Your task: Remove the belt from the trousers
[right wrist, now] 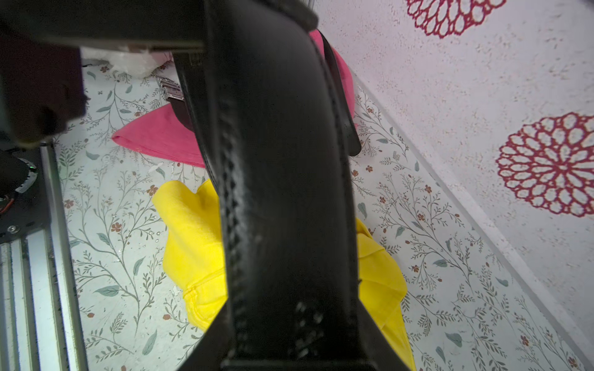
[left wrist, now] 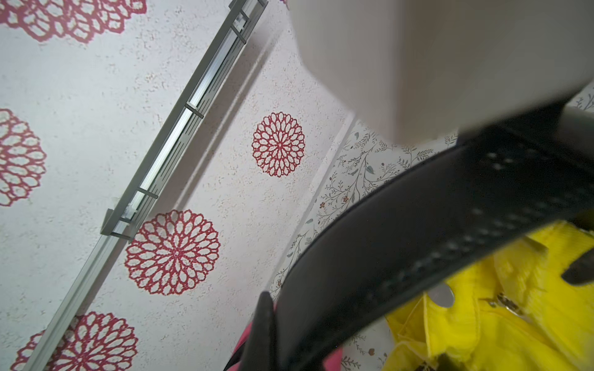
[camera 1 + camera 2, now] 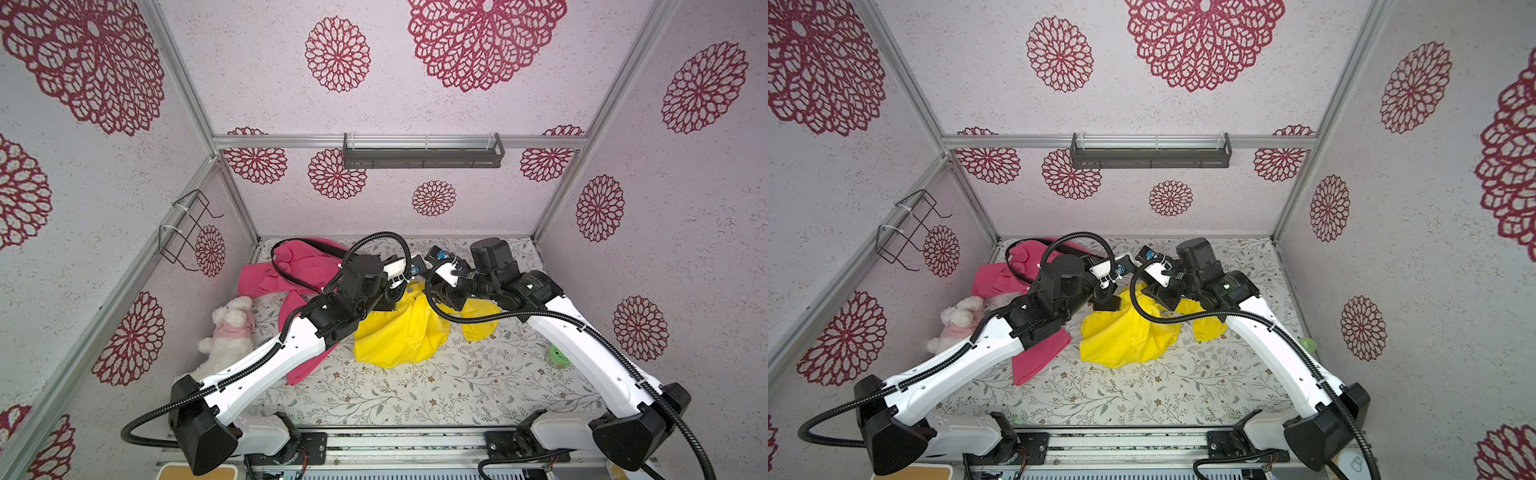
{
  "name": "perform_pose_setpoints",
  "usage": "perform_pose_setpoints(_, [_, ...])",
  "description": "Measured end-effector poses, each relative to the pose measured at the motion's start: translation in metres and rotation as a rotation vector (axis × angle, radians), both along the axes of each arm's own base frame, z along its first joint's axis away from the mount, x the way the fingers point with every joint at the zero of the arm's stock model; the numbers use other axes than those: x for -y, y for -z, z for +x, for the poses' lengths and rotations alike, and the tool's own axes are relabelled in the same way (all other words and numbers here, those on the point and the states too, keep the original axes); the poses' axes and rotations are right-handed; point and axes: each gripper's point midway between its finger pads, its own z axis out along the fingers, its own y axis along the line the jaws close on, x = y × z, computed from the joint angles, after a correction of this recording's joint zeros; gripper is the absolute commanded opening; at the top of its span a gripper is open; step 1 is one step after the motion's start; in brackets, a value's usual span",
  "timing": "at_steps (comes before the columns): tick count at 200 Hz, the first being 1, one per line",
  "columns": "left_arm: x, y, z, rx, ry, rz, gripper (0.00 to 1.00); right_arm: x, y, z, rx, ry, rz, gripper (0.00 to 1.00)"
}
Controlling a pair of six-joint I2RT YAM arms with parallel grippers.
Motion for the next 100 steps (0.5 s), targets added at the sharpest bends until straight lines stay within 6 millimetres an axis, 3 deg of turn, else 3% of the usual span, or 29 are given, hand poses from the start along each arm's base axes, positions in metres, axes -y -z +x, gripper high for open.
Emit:
perform_pose_setpoints(21, [-0.037,0.001,0.013,-0.019,-0.109,-0.07,0.0,0.007,0.007,0.003,-0.008,0.025,-0.012,0.0])
perform_pose_setpoints(44, [-0.12,-0.011,0.033,-0.022,-0.345,-0.222,0.0,0.025,0.026,0.006,-0.044,0.079,-0.04,0.0])
perform_pose_setpoints(70, [-0.206,-0.026,0.035,-0.011,-0.574,-0.433,0.0,0.041,0.038,0.008,-0.078,0.132,-0.044,0.0])
perform_pose_setpoints(81, [-0.229,-0.026,0.033,-0.018,-0.627,-0.513,0.0,0.043,0.038,0.008,-0.083,0.139,-0.034,0.0])
perform_pose_setpoints(100, [-0.245,-0.013,0.034,-0.078,-0.666,-0.619,0.0,0.042,0.03,0.007,-0.067,0.137,-0.008,0.0])
